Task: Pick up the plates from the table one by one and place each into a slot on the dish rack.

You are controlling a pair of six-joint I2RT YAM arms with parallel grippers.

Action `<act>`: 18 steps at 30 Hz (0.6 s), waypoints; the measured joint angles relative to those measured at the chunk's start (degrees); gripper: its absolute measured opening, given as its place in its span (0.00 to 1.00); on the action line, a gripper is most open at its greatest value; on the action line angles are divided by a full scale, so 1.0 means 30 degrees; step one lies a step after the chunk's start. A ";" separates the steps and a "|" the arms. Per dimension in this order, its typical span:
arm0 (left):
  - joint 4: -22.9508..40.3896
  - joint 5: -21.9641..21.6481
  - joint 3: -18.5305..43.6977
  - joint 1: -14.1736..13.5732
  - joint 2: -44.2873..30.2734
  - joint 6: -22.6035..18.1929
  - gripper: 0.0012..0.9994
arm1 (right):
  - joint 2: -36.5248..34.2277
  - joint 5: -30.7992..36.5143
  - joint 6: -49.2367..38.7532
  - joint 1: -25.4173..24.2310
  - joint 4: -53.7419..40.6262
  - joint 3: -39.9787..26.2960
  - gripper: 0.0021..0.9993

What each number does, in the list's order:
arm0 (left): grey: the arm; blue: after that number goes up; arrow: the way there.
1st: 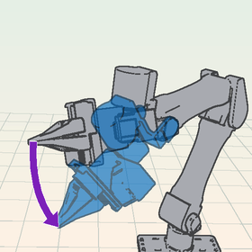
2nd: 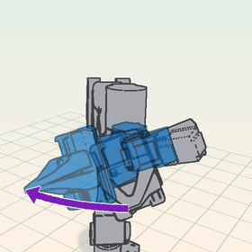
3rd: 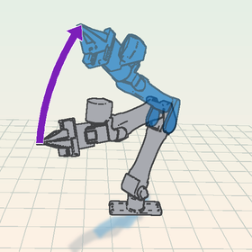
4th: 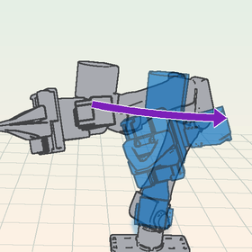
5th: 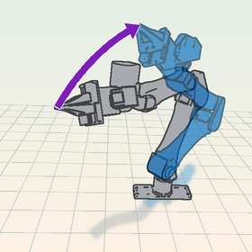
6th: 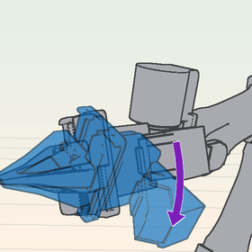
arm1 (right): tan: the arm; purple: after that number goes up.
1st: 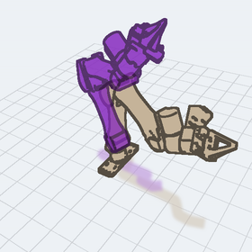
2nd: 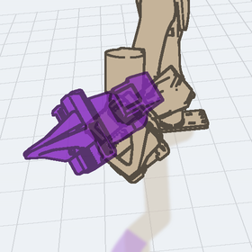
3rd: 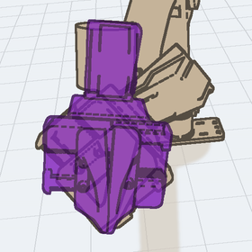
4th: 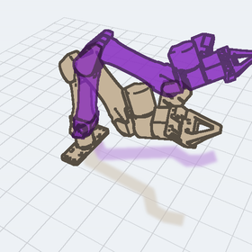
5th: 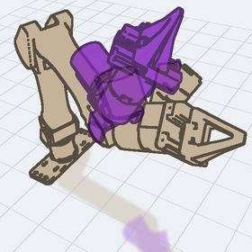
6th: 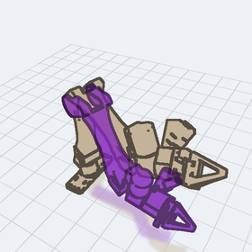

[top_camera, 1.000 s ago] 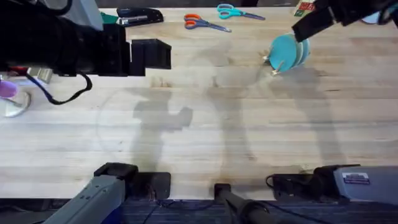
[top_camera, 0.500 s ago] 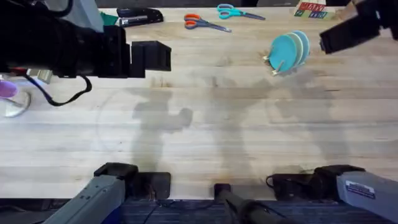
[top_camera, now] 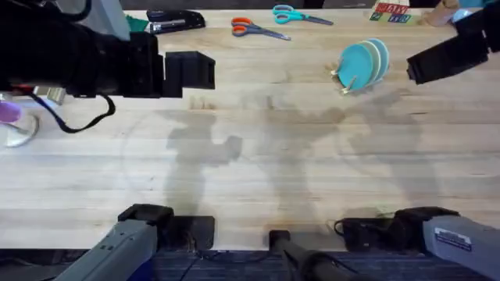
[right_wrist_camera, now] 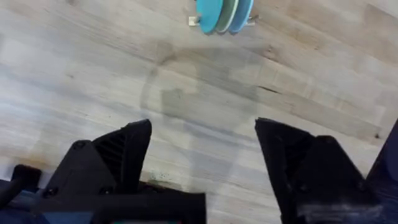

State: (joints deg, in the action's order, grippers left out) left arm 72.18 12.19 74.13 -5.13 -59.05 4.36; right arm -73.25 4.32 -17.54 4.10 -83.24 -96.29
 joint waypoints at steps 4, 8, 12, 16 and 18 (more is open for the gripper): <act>0.0005 0.0000 0.0000 0.0000 0.0005 0.0000 0.99 | 0.0000 0.0000 0.0000 0.0000 0.0000 0.0000 1.00; 0.0004 0.0000 0.0000 0.0000 0.0000 0.0000 0.99 | 0.0000 0.0000 0.0000 0.0000 0.0000 0.0000 1.00; 0.0285 0.0000 0.0000 0.0000 0.0000 0.0000 1.00 | 0.0000 0.0000 0.0000 0.0000 0.0000 0.0000 1.00; 0.0525 0.0000 0.0000 0.0000 0.0000 0.0000 0.99 | 0.0000 0.0000 0.0000 0.0000 0.0002 0.0000 1.00; 0.0525 0.0000 0.0000 0.0000 0.0000 0.0000 0.99 | 0.0000 0.0000 0.0000 0.0000 0.0003 0.0000 1.00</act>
